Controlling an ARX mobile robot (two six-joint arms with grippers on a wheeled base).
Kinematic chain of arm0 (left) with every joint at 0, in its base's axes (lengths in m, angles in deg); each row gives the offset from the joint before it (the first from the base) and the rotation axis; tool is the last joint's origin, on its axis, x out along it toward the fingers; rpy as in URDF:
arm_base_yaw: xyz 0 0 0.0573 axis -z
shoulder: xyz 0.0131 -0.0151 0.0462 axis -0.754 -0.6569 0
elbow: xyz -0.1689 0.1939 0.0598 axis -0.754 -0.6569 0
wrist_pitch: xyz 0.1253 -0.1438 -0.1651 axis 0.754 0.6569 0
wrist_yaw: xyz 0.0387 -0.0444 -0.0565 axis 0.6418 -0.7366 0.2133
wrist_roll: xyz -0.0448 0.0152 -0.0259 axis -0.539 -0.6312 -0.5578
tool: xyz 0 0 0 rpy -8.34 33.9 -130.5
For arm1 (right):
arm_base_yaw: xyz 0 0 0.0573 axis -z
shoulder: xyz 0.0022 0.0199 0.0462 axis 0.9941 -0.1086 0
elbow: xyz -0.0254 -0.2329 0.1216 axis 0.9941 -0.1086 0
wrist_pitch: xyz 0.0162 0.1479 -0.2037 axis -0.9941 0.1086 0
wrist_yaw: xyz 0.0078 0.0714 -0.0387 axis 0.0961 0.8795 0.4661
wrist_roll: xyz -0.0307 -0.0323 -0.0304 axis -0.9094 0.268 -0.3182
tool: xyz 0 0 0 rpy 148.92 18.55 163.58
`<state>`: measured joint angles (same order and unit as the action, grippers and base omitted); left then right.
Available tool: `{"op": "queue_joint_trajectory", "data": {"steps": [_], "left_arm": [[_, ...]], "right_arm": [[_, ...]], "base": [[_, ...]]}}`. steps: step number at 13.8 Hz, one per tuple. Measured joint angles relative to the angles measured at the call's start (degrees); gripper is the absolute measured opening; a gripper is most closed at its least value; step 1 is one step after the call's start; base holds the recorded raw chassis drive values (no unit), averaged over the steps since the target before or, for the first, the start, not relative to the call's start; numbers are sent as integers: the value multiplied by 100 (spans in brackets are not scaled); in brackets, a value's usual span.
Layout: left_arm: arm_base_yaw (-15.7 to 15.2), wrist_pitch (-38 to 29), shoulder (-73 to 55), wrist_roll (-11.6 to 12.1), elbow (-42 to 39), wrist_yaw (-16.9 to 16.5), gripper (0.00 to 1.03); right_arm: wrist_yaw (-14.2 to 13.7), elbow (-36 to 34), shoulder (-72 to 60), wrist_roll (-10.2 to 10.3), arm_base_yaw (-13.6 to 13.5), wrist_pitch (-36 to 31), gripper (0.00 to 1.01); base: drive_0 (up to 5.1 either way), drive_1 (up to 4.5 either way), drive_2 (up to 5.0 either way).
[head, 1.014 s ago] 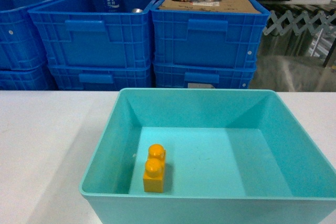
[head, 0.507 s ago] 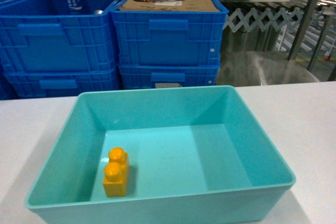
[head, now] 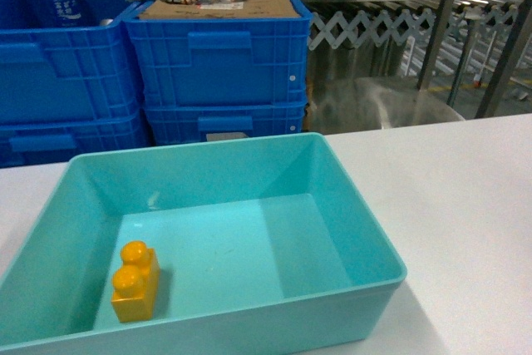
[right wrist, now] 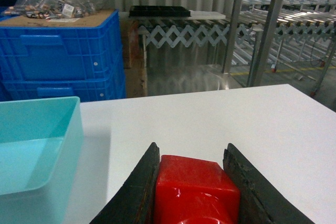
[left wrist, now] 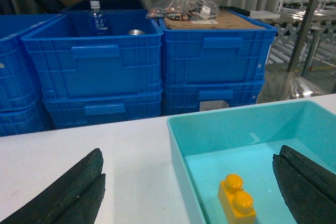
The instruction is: Pick red block from blue box to shelf
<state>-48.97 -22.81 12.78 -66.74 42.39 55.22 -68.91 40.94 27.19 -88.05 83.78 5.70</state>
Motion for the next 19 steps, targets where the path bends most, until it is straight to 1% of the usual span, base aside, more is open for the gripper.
{"op": "queue_joint_trajectory", "data": {"steps": [19], "left_arm": [[0, 0, 0, 0, 0, 0, 98]], "right_arm": [[0, 0, 0, 0, 0, 2, 29]], "base": [[-157, -157, -157]]}}
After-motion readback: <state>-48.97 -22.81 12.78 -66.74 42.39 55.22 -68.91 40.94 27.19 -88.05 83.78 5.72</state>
